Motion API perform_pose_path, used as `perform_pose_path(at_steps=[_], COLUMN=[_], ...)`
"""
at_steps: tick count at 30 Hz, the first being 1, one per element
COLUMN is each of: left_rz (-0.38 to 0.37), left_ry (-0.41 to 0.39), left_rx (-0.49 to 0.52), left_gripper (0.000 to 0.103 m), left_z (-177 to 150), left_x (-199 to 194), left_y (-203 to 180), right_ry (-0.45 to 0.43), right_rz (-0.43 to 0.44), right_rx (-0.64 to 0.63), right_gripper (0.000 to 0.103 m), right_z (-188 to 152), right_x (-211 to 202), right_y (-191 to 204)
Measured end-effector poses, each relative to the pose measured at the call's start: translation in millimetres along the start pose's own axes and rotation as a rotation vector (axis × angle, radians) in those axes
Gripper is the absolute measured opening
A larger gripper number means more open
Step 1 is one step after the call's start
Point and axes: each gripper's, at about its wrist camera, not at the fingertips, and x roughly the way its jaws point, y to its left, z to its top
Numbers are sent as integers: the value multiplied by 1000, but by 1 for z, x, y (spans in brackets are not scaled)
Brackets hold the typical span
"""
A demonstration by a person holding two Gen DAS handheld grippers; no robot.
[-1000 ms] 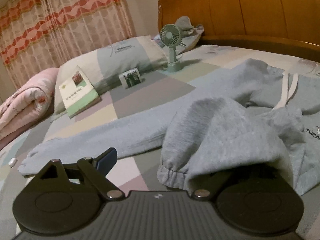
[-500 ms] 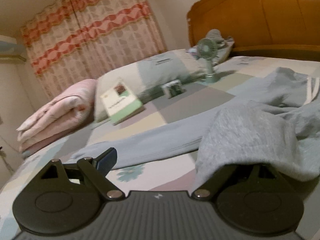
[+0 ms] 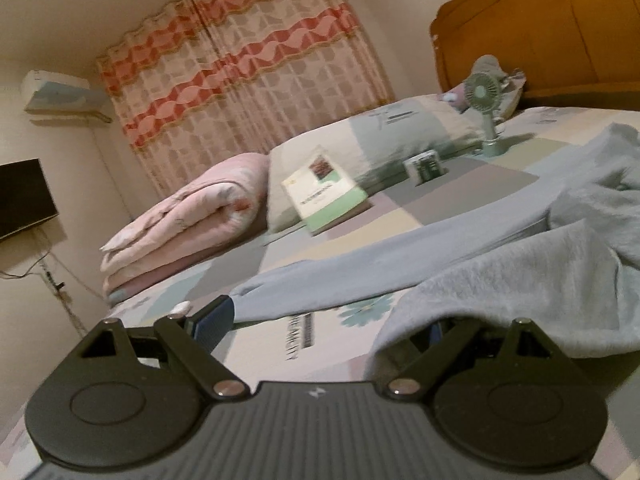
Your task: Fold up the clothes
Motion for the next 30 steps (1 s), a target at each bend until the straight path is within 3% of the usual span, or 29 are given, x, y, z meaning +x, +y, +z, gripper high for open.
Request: perform_pose_path(at_steps=[8, 30], left_rz=[76, 193], left_ry=[21, 47], left_rx=[-21, -121], left_gripper=[90, 90], left_z=[-28, -90], left_x=[-6, -26], left_y=[36, 120], right_ry=[-6, -3], right_rz=[16, 0], right_rx=[29, 30], right_gripper=[103, 103], right_z=[-8, -18], right_x=[-8, -16], right_y=[12, 54])
